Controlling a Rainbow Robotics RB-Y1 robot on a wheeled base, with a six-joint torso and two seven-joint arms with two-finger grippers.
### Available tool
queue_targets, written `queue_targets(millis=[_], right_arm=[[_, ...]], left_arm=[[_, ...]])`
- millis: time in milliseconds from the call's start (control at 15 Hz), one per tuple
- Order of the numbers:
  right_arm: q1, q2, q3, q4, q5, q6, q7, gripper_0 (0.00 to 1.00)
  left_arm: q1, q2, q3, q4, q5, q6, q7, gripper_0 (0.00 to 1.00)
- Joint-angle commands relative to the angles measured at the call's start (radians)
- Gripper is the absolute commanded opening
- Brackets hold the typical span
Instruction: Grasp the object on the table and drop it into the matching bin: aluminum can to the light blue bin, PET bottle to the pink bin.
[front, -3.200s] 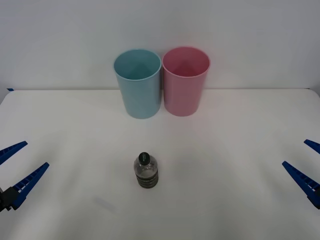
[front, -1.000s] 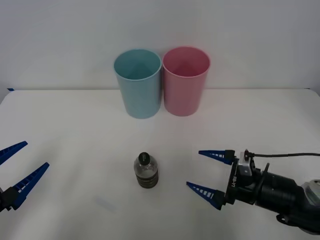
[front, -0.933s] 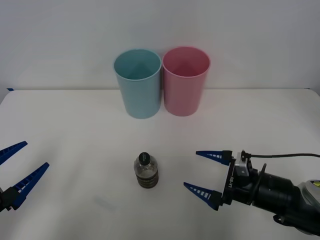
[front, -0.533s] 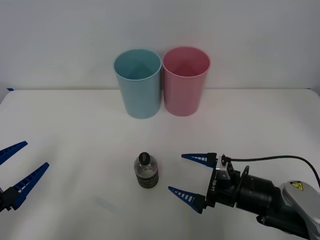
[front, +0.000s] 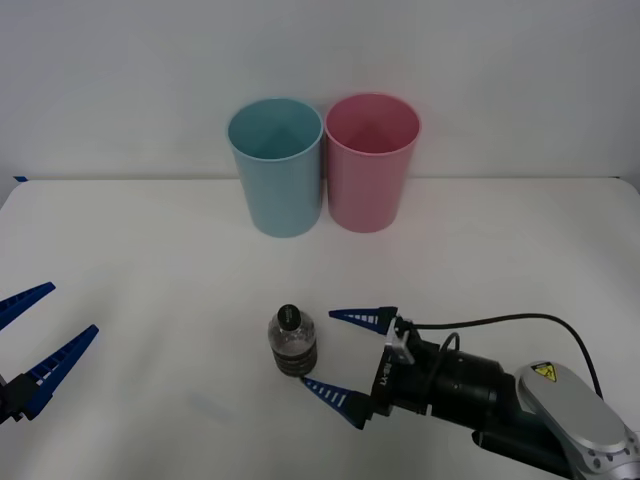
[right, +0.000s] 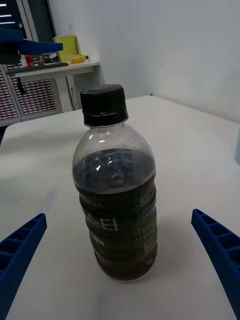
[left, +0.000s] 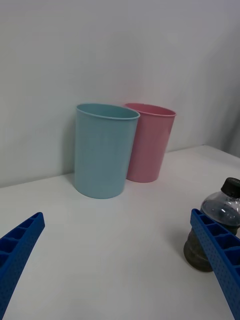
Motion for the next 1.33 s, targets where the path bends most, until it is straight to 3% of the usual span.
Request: queue_targets(millis=[67, 467, 800, 867, 933, 1000, 1067, 1333], right_arm=[[-0.028, 0.025, 0.032, 0.031, 0.013, 0.033, 0.004, 1.0], [-0.121, 0.087, 0.061, 0.15, 0.021, 0.045, 0.029, 1.0], [-0.127, 0.09, 0.065, 0.158, 0.023, 0.069, 0.039, 1.0], [-0.127, 0.09, 0.068, 0.156, 0.021, 0.073, 0.042, 0.79], [-0.127, 0.09, 0.07, 0.158, 0.021, 0.076, 0.044, 0.25], [-0.129, 0.09, 0.073, 0.156, 0.02, 0.079, 0.044, 0.07], [-0.129, 0.09, 0.076, 0.156, 0.018, 0.08, 0.044, 0.01], [-0.127, 0.09, 0.081, 0.156, 0.009, 0.076, 0.049, 0.0]], left_arm=[[0.0, 0.0, 0.0, 0.0, 0.0, 0.0, 0.0, 1.0], [0.0, 0.0, 0.0, 0.0, 0.0, 0.0, 0.0, 1.0], [0.0, 0.0, 0.0, 0.0, 0.0, 0.0, 0.0, 1.0], [0.0, 0.0, 0.0, 0.0, 0.0, 0.0, 0.0, 1.0], [0.0, 0.0, 0.0, 0.0, 0.0, 0.0, 0.0, 1.0], [0.0, 0.0, 0.0, 0.0, 0.0, 0.0, 0.0, 1.0], [0.0, 0.0, 0.0, 0.0, 0.0, 0.0, 0.0, 1.0], [0.0, 0.0, 0.0, 0.0, 0.0, 0.0, 0.0, 1.0]])
